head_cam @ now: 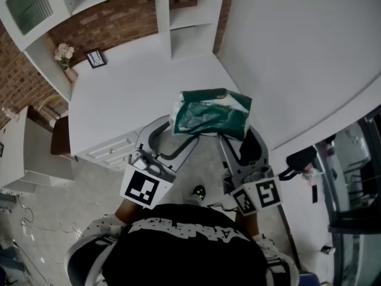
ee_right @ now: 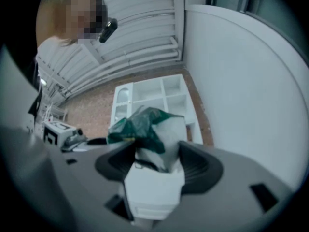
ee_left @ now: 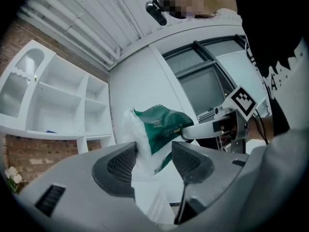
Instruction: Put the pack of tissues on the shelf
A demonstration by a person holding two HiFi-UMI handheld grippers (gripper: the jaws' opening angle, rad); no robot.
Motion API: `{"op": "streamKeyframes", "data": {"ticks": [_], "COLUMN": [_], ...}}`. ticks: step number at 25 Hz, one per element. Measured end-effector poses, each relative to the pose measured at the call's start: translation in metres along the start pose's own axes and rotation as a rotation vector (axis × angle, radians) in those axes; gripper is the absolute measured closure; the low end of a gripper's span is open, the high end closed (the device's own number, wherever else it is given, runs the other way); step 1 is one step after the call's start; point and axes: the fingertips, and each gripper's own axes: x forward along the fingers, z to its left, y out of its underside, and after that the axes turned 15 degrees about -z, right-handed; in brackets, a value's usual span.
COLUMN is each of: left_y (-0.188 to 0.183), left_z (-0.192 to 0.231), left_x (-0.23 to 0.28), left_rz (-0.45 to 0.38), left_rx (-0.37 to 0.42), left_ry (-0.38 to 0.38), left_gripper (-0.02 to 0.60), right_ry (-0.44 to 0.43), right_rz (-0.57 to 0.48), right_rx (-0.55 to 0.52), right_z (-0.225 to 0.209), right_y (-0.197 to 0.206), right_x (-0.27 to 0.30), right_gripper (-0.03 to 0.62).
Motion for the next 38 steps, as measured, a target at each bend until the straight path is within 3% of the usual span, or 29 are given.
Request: {"op": "streamKeyframes", "data": {"ticks": [11,17,30,38], "left_y": [0.011,0.008,0.018,0.03], "left_z": [-0.026,-0.028,-0.027,-0.023], "left_x": [0.053,0.057,0.061,0.079], "left_rz": [0.031,0.015,0.062,0.049], "left_rx": [0.017,0.036,0.048,0.012], "left_ry": [-0.01,-0.006,-0.015,0.018], "left_gripper": [0.322,0.322,0.322,0.322], "right_ry": [-0.018,-0.026,-0.037,0.007], "right_rz": [-0.012,-0.031,-0.042,-0.029], "right_rx": [0.022,0.011,0.049,0.027], "right_z": [-0.059,-0.062,-0.07,-0.087], "right_y": [-0.01,-0.014,-0.004,-0.002], "right_x": [-0.009,-0.01,-0.007,-0.001], "right_gripper": [0.295,0.293,0.294,0.293]}}
